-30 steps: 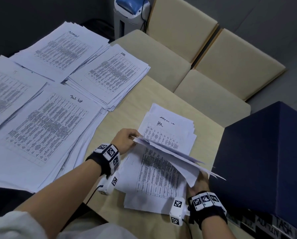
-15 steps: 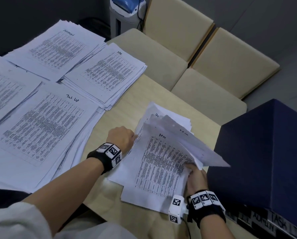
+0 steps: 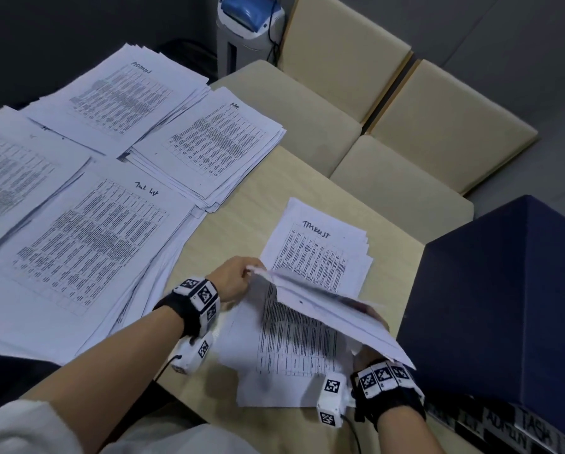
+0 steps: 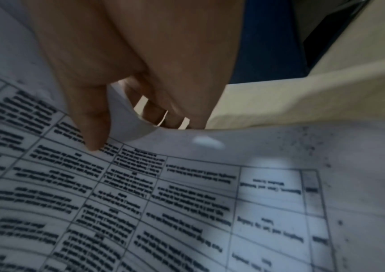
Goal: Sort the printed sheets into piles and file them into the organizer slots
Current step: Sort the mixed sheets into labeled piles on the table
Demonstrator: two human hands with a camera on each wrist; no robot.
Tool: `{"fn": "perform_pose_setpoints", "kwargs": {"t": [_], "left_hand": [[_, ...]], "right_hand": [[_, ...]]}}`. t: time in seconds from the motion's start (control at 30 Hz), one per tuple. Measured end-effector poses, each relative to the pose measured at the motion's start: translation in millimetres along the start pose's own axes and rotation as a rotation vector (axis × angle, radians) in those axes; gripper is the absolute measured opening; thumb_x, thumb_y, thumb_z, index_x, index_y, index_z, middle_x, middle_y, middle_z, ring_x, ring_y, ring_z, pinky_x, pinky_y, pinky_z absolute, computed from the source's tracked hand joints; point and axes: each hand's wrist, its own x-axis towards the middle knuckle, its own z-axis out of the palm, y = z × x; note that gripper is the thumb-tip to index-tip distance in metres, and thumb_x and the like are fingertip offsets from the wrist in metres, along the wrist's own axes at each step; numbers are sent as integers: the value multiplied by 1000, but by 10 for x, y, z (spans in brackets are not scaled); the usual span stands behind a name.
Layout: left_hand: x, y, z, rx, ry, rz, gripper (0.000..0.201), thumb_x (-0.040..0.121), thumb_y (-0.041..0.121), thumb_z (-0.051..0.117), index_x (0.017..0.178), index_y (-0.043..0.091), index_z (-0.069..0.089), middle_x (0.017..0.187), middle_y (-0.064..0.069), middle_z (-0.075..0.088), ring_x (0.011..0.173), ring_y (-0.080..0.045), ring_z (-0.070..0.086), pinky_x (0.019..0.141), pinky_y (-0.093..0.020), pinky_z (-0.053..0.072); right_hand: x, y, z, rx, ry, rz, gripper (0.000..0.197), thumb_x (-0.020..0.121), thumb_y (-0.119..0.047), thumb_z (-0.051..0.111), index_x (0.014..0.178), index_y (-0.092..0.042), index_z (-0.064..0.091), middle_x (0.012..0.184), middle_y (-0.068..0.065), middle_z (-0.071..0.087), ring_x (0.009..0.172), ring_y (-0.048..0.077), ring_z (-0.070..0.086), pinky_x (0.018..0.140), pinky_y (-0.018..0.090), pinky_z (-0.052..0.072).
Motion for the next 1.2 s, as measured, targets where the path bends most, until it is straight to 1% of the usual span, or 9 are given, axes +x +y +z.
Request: {"fn": "perform_pose_setpoints", "kwargs": {"t": [0.23,0.53,0.67,0.77,0.8,0.83,0.87,0.93,1.2], "left_hand": [[-12,341,69,-583,119,4,33,87,32,71,115,18,64,109,2,72,102,-15,68,96,-44,51],[-70,1181,-171,-580,434,365,31,92,28,63,119,13,57,105,1,68,93,-10,67,76,-25,57],[-13,865,-68,-434,377,251,50,78,42,76,110,12,53,107,-6,66,96,-21,67,83,-38,58],[-75,481,96,-244,314,142,48,82,54,67,90,7,61,75,12,58,63,-9,59,68,-34,50],[-99,413,122,-223,341,151,44,87,51,62,83,7,62,63,-2,58,53,-1,50,63,-28,43],[-133,394,122,-210,372,159,45,90,53,57,80,9,62,101,-7,55,47,2,43,58,-26,39],[-161,406,83,-212,409,169,47,90,55,53,79,11,62,67,20,40,46,1,39,55,-25,37],[-165,424,-90,-258,481,150,39,94,43,55,91,6,66,74,-12,65,52,1,46,57,-22,40],[171,279,-1476,-381,717,28,22,96,24,58,107,7,66,92,-9,70,80,-23,64,72,-32,52]], "right_hand": [[-623,-762,285,169,69,-195,42,88,-19,74,123,-17,52,114,1,66,106,18,62,98,37,47],[-1236,-1522,487,166,189,-673,17,96,-28,62,91,-12,62,90,-6,65,81,7,62,77,25,50],[-1039,-1133,477,135,227,-595,17,99,-29,58,102,-12,61,95,-4,61,87,9,56,83,29,45],[-867,-795,527,6,137,-456,33,101,-30,52,120,-3,55,109,6,63,106,22,58,94,32,43],[-843,-762,562,-11,120,-426,30,102,-29,51,114,-2,55,99,5,62,100,22,58,89,30,42],[-853,-771,591,-32,115,-422,25,102,-28,50,110,-4,54,91,2,59,94,21,57,84,29,41],[-848,-787,627,-28,117,-425,21,103,-25,49,109,-7,55,89,-1,59,90,20,57,80,27,43],[-857,-821,662,30,89,-431,15,103,-22,49,111,-12,58,95,-4,63,86,15,60,73,23,50],[-440,-398,605,-284,183,-200,23,94,-22,65,110,-8,61,108,8,62,100,22,56,92,32,41]]}}
